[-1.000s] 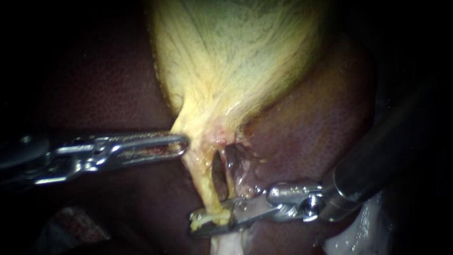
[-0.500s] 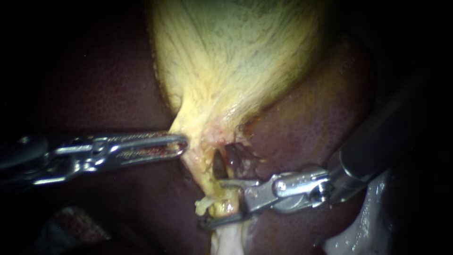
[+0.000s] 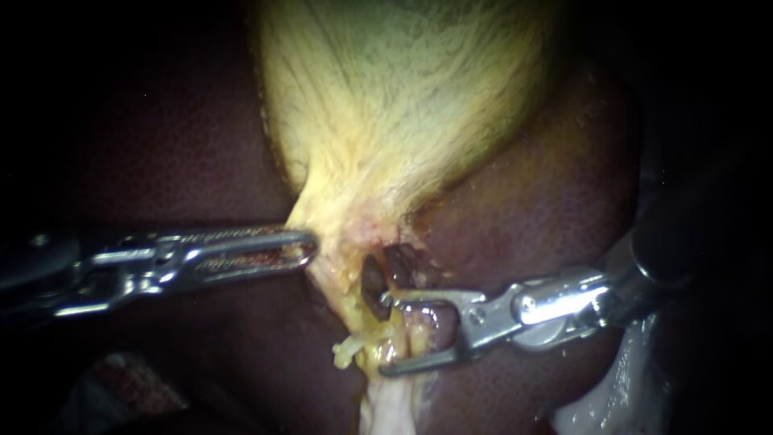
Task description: Going back first clip left tube
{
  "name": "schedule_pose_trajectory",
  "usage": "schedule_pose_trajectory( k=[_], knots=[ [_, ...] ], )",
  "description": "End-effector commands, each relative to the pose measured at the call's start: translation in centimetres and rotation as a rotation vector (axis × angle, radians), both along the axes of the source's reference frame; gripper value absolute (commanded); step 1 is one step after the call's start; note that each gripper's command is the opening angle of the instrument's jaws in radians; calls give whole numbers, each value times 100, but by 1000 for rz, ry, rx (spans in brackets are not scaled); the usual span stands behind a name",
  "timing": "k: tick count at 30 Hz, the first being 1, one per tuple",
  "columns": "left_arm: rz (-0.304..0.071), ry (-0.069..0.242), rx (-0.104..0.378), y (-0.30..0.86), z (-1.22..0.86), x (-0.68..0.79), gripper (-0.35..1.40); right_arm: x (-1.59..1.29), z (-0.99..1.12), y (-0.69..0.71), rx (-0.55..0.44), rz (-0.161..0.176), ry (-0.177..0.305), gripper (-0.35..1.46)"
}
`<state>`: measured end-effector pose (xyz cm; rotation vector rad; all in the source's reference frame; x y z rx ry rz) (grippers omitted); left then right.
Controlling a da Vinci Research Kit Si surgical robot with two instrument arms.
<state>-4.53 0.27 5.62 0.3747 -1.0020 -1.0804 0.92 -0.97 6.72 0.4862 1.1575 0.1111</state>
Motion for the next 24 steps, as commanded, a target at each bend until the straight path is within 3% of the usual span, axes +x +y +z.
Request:
schedule_pose_trajectory(
  k=[1, 12, 24],
  knots=[
    [0, 0, -1, 0, 3, 0, -8, -7, -5, 4, -9, -3, 4, 60],
    [0, 2, -7, 7, 34, -3, -6, -43, -48, 33, -101, -8, 19, 60],
    [12, 7, -9, 0, 57, -29, -6, -50, -60, 36, -164, -35, 42, 60]
  ],
)
